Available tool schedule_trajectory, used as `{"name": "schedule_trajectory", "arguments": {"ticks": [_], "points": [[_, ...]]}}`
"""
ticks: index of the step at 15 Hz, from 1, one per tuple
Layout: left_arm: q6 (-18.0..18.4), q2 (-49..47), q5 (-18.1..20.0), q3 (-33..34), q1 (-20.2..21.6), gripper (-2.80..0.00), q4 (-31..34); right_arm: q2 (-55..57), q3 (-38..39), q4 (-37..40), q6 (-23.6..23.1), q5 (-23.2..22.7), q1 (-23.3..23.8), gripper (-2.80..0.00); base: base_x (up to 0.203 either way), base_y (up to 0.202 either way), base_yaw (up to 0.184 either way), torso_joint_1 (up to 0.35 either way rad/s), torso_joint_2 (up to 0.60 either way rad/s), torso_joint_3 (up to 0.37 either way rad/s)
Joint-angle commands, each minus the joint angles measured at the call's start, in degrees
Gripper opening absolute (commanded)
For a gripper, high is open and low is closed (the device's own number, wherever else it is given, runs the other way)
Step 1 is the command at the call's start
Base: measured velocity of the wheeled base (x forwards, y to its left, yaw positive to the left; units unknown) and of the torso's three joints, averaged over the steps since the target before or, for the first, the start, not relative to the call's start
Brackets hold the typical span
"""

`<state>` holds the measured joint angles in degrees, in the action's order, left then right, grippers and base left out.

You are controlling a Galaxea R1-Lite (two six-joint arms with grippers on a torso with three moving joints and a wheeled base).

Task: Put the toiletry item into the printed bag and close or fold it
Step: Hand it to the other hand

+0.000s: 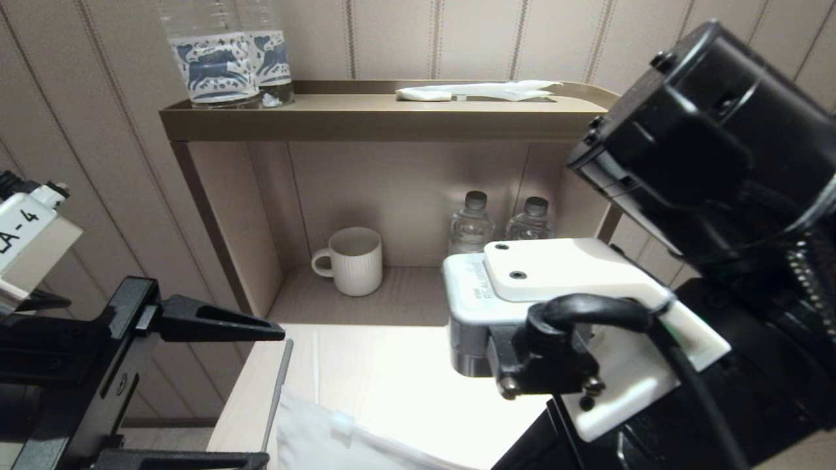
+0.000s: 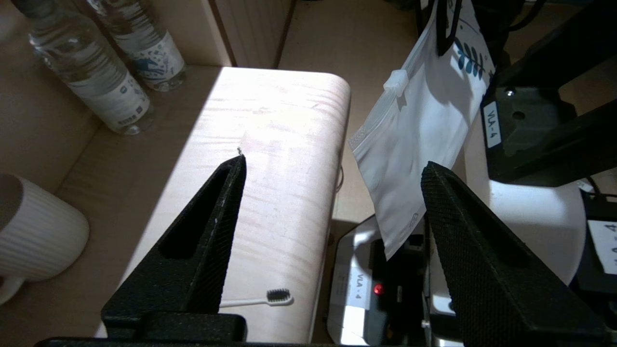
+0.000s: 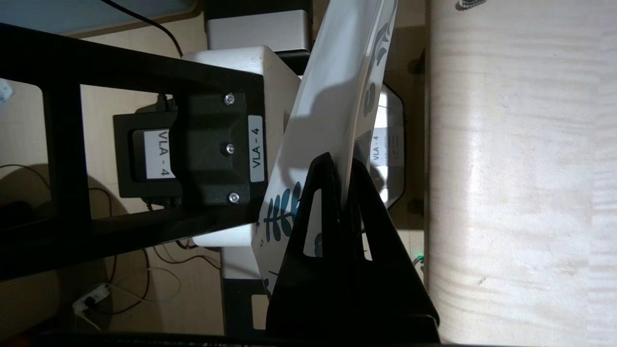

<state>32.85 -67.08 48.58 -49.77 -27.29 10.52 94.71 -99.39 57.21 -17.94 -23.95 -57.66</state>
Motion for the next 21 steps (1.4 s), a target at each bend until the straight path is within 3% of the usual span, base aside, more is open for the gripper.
{"name": "schedule_trajectory", "arguments": {"ticks": [1, 4, 12, 21], "points": [[-0.5, 0.0, 0.7, -1.5, -0.4, 0.00, 2.4, 1.5, 0.1, -0.9, -0.2, -1.0, 0.1, -2.80, 0.000, 0.000, 0.000, 0.000, 0.00, 0.000], [-5.0, 0.6, 7.0, -4.2, -0.3, 0.00, 9.9, 1.3, 1.9, -5.5, -0.4, -1.2, 0.1, -2.80, 0.000, 0.000, 0.000, 0.000, 0.00, 0.000], [-6.0, -0.8, 10.3, -1.1, -0.3, 0.00, 8.6, 0.3, 2.4, -9.0, -0.3, -1.3, -0.8, -2.80, 0.000, 0.000, 0.000, 0.000, 0.00, 0.000], [-6.1, -3.6, 10.9, -2.5, -0.4, 0.00, 3.9, -1.7, 1.9, -9.0, 0.2, -3.1, -2.1, -2.80, 0.000, 0.000, 0.000, 0.000, 0.00, 0.000]]}}
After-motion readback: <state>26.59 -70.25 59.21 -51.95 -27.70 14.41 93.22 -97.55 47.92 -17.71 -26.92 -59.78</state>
